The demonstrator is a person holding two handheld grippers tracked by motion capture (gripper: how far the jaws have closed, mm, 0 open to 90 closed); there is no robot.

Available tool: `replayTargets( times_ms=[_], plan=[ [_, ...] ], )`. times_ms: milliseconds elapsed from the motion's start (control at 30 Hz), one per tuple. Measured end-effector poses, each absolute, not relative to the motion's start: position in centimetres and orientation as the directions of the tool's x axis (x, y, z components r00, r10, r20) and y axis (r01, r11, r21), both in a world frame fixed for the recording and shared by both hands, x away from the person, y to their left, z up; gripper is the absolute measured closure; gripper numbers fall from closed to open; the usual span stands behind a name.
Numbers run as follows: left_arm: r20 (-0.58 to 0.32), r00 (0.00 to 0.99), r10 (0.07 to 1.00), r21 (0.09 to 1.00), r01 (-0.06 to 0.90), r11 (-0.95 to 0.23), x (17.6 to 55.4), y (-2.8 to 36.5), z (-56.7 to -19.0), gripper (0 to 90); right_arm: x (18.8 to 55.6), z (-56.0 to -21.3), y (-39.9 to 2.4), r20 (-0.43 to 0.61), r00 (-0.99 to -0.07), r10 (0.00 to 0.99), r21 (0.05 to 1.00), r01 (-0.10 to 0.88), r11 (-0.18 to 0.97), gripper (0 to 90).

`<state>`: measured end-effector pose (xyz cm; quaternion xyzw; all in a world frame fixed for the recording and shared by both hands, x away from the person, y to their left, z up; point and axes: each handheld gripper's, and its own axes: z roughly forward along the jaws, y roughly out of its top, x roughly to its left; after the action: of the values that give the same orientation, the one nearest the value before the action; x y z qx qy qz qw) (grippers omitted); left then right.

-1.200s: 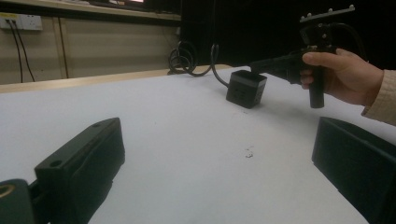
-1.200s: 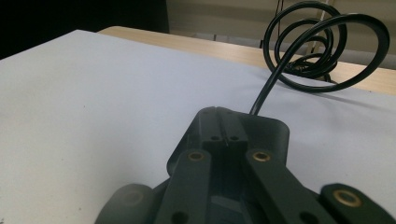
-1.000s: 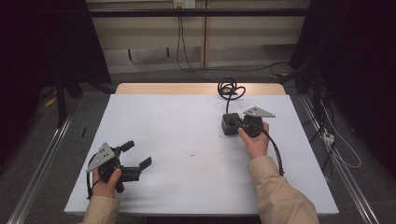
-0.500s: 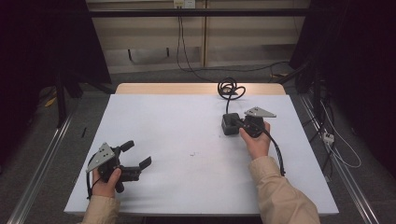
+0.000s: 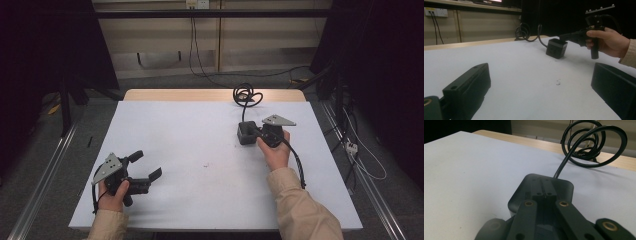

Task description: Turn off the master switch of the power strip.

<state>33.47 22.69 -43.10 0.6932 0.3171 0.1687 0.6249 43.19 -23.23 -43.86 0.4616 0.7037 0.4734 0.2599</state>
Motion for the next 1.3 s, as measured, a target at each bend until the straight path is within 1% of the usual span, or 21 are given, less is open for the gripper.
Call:
replayTargets(
  times_ms=[1300],
  plan=[
    [-0.167, 0.742, 0.649, 0.973, 0.230, -0.014, 33.40, 22.73, -43.13, 2.1, 43.03, -44.09, -23.05, 0.066, -0.425, 0.903, 0.911, 0.394, 0.119, 90.0]
  ],
)
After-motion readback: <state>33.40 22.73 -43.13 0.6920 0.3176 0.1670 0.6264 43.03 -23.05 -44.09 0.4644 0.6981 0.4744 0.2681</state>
